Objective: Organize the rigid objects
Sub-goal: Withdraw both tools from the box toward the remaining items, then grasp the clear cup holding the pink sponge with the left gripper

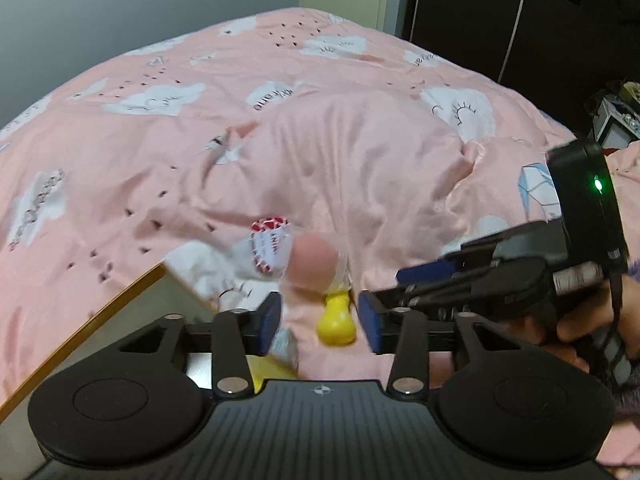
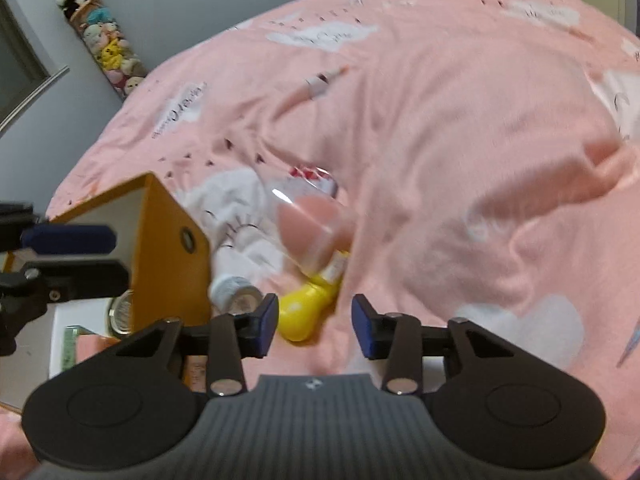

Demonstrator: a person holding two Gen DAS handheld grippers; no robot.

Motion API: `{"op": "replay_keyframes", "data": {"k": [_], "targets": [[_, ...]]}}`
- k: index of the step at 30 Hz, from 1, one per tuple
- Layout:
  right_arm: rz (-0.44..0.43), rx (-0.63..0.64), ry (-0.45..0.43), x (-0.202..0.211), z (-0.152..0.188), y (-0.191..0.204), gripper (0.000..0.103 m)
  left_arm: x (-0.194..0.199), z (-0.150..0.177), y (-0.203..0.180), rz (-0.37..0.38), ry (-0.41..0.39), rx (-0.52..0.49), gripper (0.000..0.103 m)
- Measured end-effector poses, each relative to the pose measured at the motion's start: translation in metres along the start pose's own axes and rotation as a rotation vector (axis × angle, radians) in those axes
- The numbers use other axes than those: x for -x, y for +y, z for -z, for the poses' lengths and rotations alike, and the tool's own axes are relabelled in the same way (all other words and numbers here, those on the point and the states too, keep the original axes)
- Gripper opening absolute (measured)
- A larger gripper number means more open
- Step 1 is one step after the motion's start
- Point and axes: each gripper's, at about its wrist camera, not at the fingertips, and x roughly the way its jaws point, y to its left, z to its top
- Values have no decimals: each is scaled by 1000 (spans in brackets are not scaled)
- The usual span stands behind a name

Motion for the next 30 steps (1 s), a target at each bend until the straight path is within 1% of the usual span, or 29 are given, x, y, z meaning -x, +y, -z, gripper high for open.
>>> {"op": "replay_keyframes", "data": {"k": [1, 2, 4, 5, 7, 8, 11, 13, 14, 15, 21, 24, 26, 28, 29, 30], "targets": [[0, -6, 4, -5, 0, -3, 37, -8, -3, -1, 3, 4, 2, 67], [2, -8, 5, -7, 0, -7, 32, -14, -5, -2, 10, 4, 2, 72], [8, -11, 3, -14, -2, -11, 26, -29, -10, -4, 26, 7, -9, 76], [11, -14, 0, -17, -4, -15, 24, -34, -11, -6, 29, 14, -20, 81], [14, -19, -9, -21, -8, -22, 23, -49, -14, -10, 12, 23, -52, 83], [17, -28, -15, -23, -9, -26, 20, -56, -16, -12, -4, 24, -70, 86], [2, -78, -13, -29, -11, -43, 13, -74, -21, -12, -33, 37, -86, 86], [-4, -94, -8, -32, -11, -49, 10, -84, -25, -11, -31, 49, -80, 86], [-3, -99, -8, -34, -11, -51, 6, -88, -26, -10, -33, 51, -78, 86], [-1, -103, -7, -34, -10, -53, 5, -92, -28, -9, -36, 56, -76, 86], [-7, -112, -1, -38, -10, -59, 3, -115, -34, -5, -86, 115, -59, 86], [-1, -109, 1, -40, -10, -59, 1, -125, -35, -4, -104, 145, -60, 84], [-1, -109, 1, -41, -10, -58, 1, -132, -35, -4, -111, 178, -57, 77], [-1, -106, 1, -42, -10, -57, 1, -135, -35, -4, -118, 198, -57, 76], [2, -103, 0, -43, -10, -57, 1, -134, -35, -4, -109, 199, -56, 73], [1, -101, -1, -43, -10, -56, 1, -134, -35, -4, -108, 200, -55, 73]]}}
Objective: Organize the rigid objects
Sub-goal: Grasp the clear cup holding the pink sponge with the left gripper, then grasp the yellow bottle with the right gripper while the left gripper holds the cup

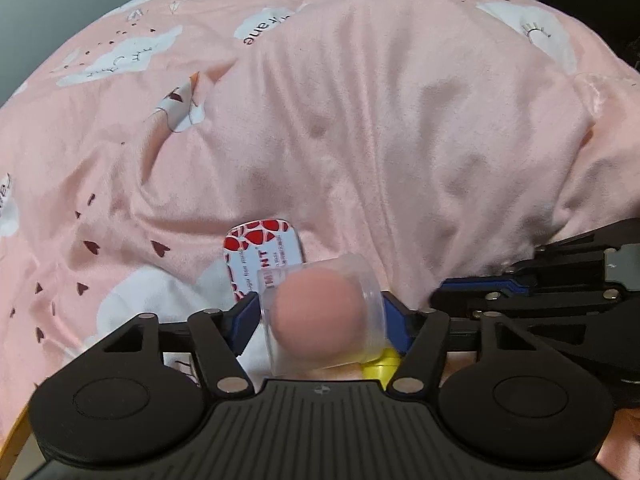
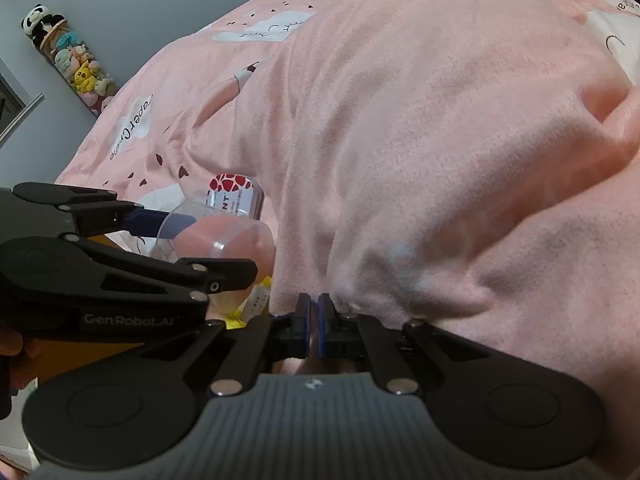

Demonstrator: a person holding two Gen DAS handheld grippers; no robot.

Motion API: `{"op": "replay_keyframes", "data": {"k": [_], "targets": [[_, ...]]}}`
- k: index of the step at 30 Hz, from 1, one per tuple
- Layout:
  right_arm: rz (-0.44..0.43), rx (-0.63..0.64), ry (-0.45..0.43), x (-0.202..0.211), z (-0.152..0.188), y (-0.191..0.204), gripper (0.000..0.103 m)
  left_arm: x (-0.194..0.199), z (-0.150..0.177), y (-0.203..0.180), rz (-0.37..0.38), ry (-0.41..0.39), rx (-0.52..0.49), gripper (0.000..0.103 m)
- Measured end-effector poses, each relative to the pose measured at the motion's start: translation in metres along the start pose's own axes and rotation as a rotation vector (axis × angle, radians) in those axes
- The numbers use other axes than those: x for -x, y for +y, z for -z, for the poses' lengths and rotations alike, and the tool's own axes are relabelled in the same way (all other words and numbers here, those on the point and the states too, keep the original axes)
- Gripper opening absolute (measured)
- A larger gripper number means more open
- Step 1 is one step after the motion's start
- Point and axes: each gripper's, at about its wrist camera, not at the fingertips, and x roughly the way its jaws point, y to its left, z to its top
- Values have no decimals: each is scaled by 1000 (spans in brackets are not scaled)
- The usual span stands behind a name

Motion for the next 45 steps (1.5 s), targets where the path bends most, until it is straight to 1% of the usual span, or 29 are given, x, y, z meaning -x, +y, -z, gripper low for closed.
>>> {"op": "replay_keyframes", "data": {"k": [3, 6, 8, 10, 12, 14, 17, 21, 26, 32, 35, 41, 45], "targets": [[-5, 3, -6, 1, 1, 1, 2, 6, 4, 3, 12, -18, 21, 73], [-20, -2, -19, 7, 1, 3, 5, 21, 9, 9, 41, -65, 58, 72], [-36, -1, -31, 12, 3, 7, 13, 38, 12, 12, 47, -105, 83, 72], [-61, 9, -48, 18, 4, 14, 19, 56, 16, 17, 59, -141, 109, 72], [-91, 27, -61, 23, 6, 23, 22, 70, 21, 22, 67, -164, 140, 72], [-118, 38, -52, 22, 7, 31, 29, 82, 25, 27, 64, -178, 162, 72], [-133, 7, 5, 9, 8, 34, 30, 99, 33, 34, 53, -203, 184, 72], [-124, -50, 78, -12, 9, 30, 29, 115, 41, 46, 37, -260, 233, 72], [-137, -99, 110, -27, 4, 27, 31, 130, 54, 60, 32, -288, 288, 72], [-135, -123, 139, -44, 0, 28, 30, 147, 71, 69, 6, -293, 310, 72], [-140, -109, 124, -38, 2, 31, 24, 155, 80, 72, -9, -302, 321, 72], [-146, -2, 20, 1, -2, 53, 24, 170, 100, 84, -41, -296, 360, 72], [-177, 47, -48, 33, -4, 67, 24, 180, 119, 101, -80, -275, 429, 72]]}}
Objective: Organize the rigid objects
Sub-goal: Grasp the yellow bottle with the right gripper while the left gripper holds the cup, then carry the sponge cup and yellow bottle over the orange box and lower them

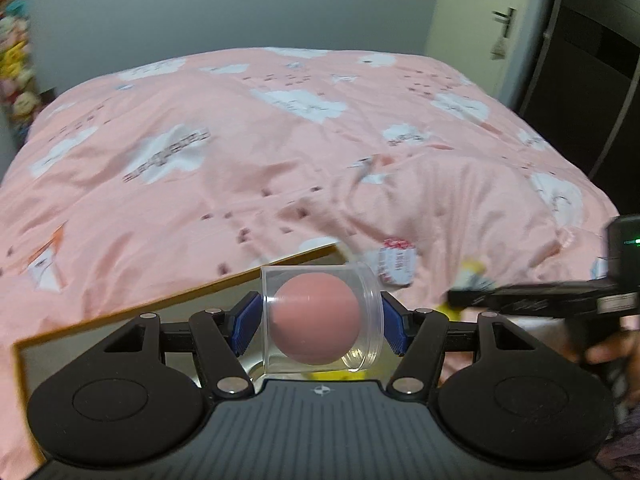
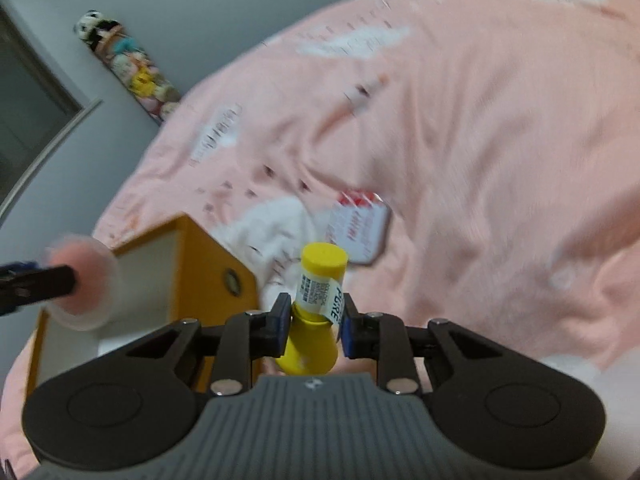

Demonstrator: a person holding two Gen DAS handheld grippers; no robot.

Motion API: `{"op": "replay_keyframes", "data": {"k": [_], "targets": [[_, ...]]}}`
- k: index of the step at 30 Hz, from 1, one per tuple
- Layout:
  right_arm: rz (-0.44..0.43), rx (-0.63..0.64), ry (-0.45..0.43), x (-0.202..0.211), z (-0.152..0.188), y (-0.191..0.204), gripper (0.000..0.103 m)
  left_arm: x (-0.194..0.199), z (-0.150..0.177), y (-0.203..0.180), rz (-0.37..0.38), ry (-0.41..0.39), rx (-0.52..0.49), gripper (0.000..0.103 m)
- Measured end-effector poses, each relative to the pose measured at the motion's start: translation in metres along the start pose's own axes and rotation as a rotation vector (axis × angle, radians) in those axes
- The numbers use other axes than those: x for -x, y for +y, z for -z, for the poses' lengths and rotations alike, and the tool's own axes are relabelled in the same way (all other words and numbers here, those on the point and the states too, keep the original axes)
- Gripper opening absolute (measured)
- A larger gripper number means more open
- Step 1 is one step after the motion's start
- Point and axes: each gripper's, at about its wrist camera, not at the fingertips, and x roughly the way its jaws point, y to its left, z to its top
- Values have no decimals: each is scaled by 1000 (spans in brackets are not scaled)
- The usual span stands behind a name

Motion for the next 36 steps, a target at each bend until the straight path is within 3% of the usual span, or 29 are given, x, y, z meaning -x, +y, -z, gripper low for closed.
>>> {"op": "replay_keyframes", "data": {"k": [8, 16, 27, 36], "targets": [[-117, 146, -92, 38, -21, 57, 24, 6, 21, 43, -89, 77, 108, 72], [-178, 416, 45, -13, -15, 132, 24, -18, 39, 74, -116, 142, 204, 72], [-49, 637, 194, -89, -9, 157, 24, -55, 58, 90, -101, 207, 277, 72], [54, 819, 193, -108, 2, 170, 24, -65, 60, 87, -126, 243, 281, 72]]}}
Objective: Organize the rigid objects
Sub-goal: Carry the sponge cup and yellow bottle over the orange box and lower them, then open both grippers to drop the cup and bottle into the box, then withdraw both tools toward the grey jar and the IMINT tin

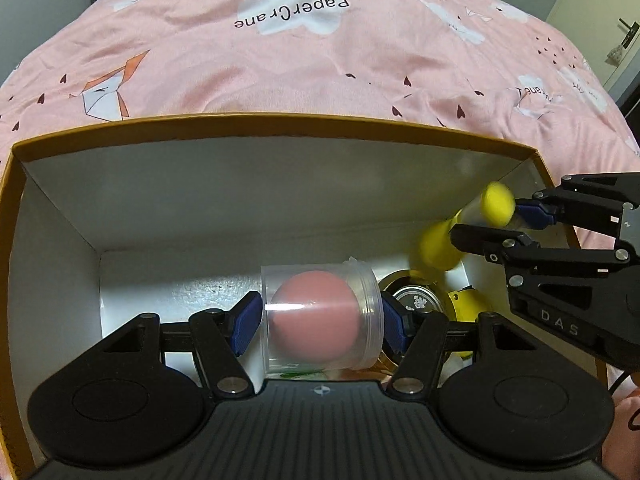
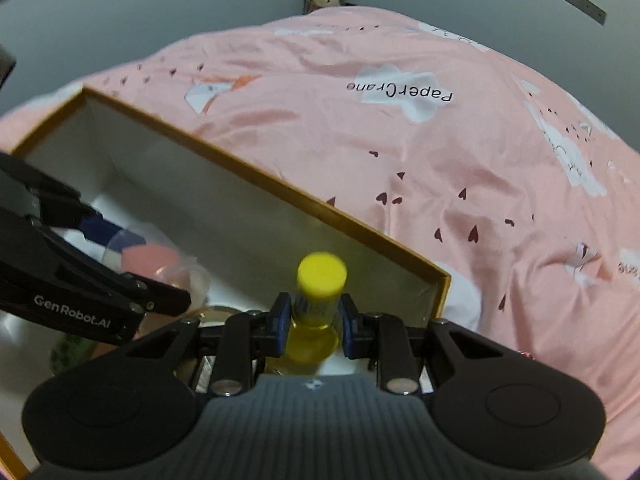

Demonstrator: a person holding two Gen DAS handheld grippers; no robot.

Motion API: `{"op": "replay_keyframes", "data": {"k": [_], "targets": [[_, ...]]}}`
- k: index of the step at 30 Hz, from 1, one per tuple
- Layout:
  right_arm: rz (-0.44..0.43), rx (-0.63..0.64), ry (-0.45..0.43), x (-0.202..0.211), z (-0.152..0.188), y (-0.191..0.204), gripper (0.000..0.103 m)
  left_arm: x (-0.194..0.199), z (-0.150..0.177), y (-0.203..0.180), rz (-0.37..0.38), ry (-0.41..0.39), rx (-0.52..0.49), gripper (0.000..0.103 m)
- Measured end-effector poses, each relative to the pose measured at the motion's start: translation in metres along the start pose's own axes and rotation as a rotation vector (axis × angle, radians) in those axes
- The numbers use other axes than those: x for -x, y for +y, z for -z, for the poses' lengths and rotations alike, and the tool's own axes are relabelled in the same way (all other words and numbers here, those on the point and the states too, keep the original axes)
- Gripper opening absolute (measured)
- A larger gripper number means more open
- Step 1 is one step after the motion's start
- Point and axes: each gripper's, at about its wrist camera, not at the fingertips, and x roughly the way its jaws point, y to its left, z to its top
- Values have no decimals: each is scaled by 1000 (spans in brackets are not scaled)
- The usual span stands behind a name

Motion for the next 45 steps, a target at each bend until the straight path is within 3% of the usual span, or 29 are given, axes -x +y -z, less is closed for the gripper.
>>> {"op": "replay_keyframes", "data": {"k": [6, 10, 14, 20, 22, 30, 37, 45], "targets": [[5, 24, 33, -2, -2, 0, 21, -2, -5, 7, 23, 36, 60, 72], [2, 14, 35, -1, -2, 0, 22, 1, -6, 13, 59, 49, 102, 78], [-1, -4, 18, 3, 0, -3, 28, 6, -5, 17, 84, 52, 123, 78], [4, -32, -36, 19, -1, -6, 42, 26, -4, 9, 74, -26, 104, 78], [9, -44, -56, 27, -1, -9, 42, 35, -4, 4, 65, -68, 88, 78], [19, -149, -157, 66, 8, -29, 49, 63, -9, -33, 112, -188, -65, 78], [51, -280, -245, 102, 30, -65, 58, 68, -18, -80, 144, -218, -225, 77], [112, -487, -211, 101, 73, -121, 57, 58, -28, -141, 206, -198, -466, 77]]}}
